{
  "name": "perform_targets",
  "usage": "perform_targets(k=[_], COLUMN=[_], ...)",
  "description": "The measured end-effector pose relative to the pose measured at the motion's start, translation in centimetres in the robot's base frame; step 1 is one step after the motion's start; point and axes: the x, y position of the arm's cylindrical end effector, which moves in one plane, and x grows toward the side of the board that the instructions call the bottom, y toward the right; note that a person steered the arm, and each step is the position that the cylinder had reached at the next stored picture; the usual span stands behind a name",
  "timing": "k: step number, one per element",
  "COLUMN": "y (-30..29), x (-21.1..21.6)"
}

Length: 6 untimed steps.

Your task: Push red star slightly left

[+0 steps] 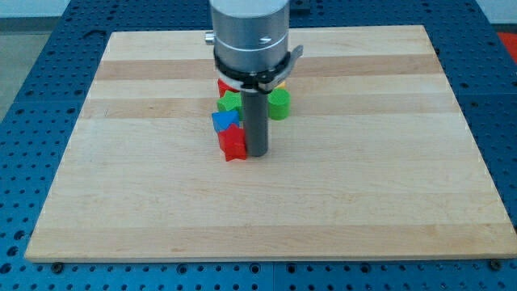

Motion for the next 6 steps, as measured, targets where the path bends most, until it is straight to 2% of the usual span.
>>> perform_targets(k=[3,4,5,6], y=[-12.5,-14.0,-13.4,-9.7], x=[0.0,-0.7,2.2,2.3])
